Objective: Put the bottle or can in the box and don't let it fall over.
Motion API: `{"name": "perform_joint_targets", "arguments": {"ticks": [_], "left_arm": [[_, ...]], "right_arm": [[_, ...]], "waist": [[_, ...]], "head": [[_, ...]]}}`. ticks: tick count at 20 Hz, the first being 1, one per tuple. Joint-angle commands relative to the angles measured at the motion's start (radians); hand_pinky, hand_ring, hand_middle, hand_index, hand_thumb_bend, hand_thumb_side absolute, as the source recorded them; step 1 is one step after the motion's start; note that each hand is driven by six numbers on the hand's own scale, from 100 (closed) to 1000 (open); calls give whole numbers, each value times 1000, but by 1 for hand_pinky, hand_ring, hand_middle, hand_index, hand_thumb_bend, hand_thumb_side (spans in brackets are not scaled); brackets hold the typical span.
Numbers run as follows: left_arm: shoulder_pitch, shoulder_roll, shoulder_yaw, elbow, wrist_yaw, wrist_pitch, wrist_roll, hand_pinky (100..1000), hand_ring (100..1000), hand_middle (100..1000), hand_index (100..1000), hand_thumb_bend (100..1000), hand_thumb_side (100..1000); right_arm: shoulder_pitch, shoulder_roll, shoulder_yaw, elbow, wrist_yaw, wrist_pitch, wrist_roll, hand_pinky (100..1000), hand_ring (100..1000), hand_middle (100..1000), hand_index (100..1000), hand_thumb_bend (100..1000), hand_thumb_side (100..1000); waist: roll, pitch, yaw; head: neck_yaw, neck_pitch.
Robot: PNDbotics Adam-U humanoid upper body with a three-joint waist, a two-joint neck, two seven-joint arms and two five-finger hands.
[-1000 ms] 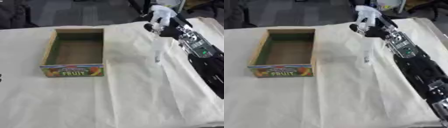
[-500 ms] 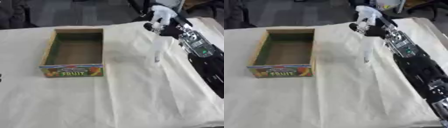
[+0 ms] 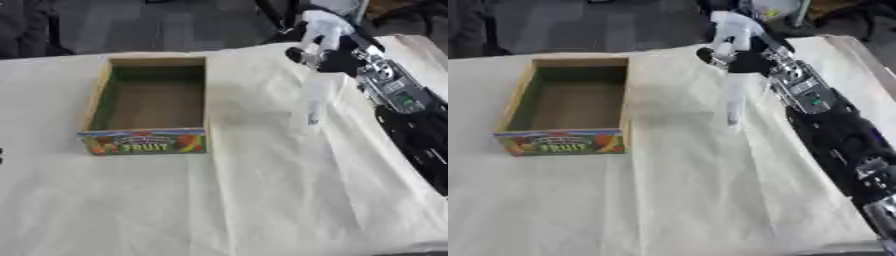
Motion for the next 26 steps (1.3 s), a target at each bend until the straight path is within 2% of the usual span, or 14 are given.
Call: {"name": "perform_joint_targets", "arguments": {"ticks": [1, 5, 6, 7, 10, 12, 13, 14, 17, 21, 26], "left_arm": [[-8, 12, -2, -16, -1, -1, -3, 718, 672, 755, 840, 463, 765], [-8, 12, -2, -16, -1, -1, -3, 718, 672, 755, 839, 463, 765], [-8, 13, -2, -16, -1, -1, -3, 718, 672, 755, 839, 463, 765], [-8, 12, -2, -16, -1, -1, -3, 718, 672, 755, 839, 464, 766], [-8, 12, -2, -16, -1, -1, -3, 718, 672, 755, 839, 460, 770], [-8, 12, -2, -16, -1, -1, -2, 718, 672, 755, 839, 463, 766], [-8, 12, -2, -16, -1, -1, -2, 718, 672, 755, 839, 463, 766], [-8, 12, -2, -16, -1, -1, -2, 718, 672, 755, 839, 463, 766], [-8, 12, -2, -16, -1, -1, -2, 718, 672, 755, 839, 463, 766], [-9, 12, -2, -16, -1, -1, -2, 718, 672, 754, 839, 463, 766], [-8, 12, -2, -16, -1, -1, -2, 718, 672, 754, 839, 463, 766]], "right_arm": [[-17, -30, -6, -21, -7, 2, 5, 805, 643, 549, 876, 447, 127], [-15, -30, -6, -21, -13, 6, 5, 752, 564, 472, 785, 405, 100], [-15, -30, -6, -21, -15, 7, 5, 752, 564, 472, 785, 405, 100], [-14, -30, -6, -22, -18, 8, 5, 724, 518, 425, 723, 364, 100], [-13, -31, -5, -24, -26, 12, 3, 694, 461, 355, 648, 315, 100], [-13, -32, -5, -26, -30, 14, 1, 690, 452, 343, 635, 306, 100], [-13, -32, -5, -27, -32, 15, 0, 669, 410, 297, 586, 278, 100], [-13, -32, -4, -29, -34, 17, -2, 667, 406, 293, 582, 276, 100], [-13, -33, -4, -34, -38, 22, -8, 629, 333, 209, 485, 228, 100], [-15, -33, -3, -43, -45, 27, -22, 609, 304, 173, 434, 199, 100], [-24, -27, 1, -54, -48, 32, -42, 605, 300, 169, 426, 192, 100]], "waist": [[-2, -13, 1], [-3, -14, 2], [-3, -14, 2], [-3, -14, 2], [-4, -14, 2], [-4, -14, 2], [-4, -14, 2], [-4, -14, 2], [-4, -14, 2], [-4, -15, 3], [-5, -16, 4]], "head": [[-4, -12], [-3, -14], [-3, -14], [-3, -14], [-3, -14], [-3, -15], [-3, -15], [-3, -15], [-3, -15], [-2, -16], [-3, -16]]}}
